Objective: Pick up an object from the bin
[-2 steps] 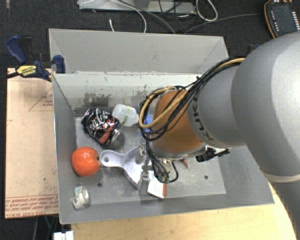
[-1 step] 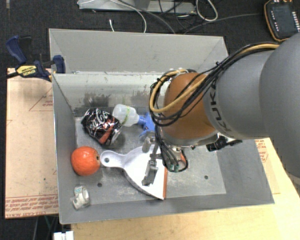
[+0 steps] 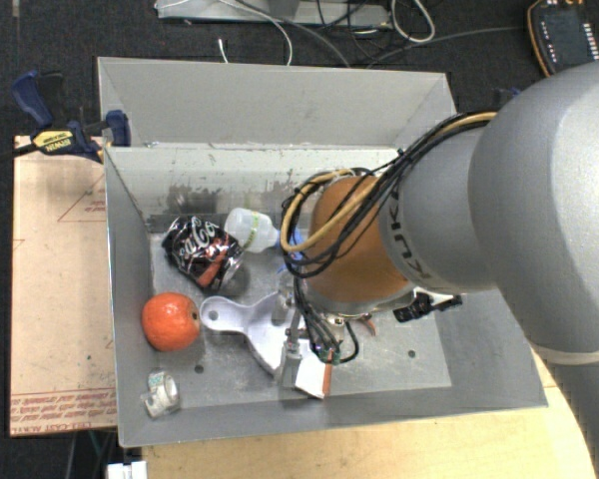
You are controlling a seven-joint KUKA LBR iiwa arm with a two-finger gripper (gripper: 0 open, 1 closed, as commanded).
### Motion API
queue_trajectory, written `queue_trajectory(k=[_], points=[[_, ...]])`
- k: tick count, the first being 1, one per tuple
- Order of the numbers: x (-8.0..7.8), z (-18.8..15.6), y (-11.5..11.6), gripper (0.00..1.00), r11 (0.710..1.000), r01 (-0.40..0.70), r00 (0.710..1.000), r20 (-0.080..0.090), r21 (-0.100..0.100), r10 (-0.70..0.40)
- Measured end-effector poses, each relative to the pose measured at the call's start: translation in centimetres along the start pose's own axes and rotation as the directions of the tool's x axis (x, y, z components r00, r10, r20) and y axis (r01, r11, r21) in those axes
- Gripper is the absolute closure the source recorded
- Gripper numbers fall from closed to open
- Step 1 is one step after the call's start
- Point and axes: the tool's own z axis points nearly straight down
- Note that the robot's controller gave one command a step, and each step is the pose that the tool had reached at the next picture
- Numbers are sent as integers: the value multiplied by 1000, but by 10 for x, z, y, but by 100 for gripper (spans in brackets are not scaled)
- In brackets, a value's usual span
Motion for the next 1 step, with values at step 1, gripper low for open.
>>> queue_trajectory(k=[1], points=[[30,10,14,0,986,-168,985,23,-10,168]])
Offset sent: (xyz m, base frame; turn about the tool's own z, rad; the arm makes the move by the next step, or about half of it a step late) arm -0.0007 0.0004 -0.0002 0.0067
